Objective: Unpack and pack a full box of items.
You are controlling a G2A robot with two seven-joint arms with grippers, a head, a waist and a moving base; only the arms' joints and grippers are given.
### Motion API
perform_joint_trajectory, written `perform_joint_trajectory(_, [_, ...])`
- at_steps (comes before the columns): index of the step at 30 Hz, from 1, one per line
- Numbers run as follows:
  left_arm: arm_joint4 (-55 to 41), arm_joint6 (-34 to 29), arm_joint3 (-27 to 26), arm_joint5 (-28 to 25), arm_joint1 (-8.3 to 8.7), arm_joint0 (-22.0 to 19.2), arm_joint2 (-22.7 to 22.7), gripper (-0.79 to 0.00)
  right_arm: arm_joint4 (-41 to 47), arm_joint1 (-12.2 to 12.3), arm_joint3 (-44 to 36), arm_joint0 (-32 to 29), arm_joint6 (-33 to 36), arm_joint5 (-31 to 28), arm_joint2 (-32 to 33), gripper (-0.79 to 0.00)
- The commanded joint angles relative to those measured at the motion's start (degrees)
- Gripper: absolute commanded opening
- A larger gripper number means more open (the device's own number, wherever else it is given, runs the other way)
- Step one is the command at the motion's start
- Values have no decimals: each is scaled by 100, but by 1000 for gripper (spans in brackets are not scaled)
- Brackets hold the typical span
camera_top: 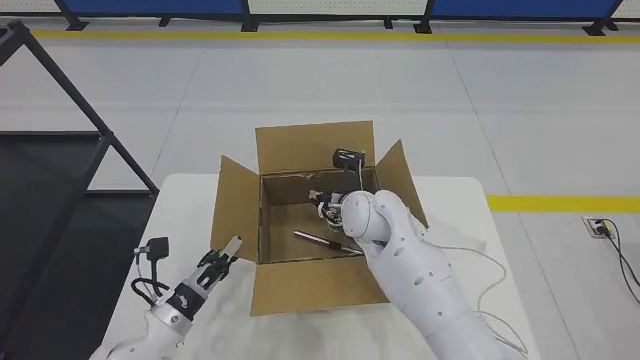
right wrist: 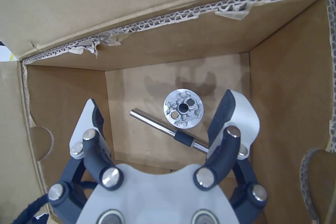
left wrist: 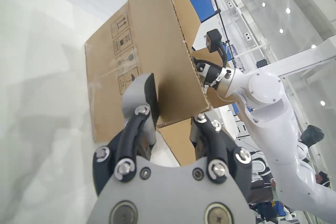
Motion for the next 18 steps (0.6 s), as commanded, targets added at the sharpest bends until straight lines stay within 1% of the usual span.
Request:
perform_joint_trajectory(1, [-70, -39, -4, -37, 1, 13, -20, -785, -57, 21, -106, -54, 70, 4, 31, 0])
perform_joint_trajectory(9, [-337, -358, -19, -180, 25, 53, -196, -785, -221, 66, -347, -177, 265, -16, 106, 0])
perform_joint_trajectory(18, [-560, -638, 24, -253, 53, 93, -372, -785, -326, 69, -375, -189, 413, -54, 114, 0])
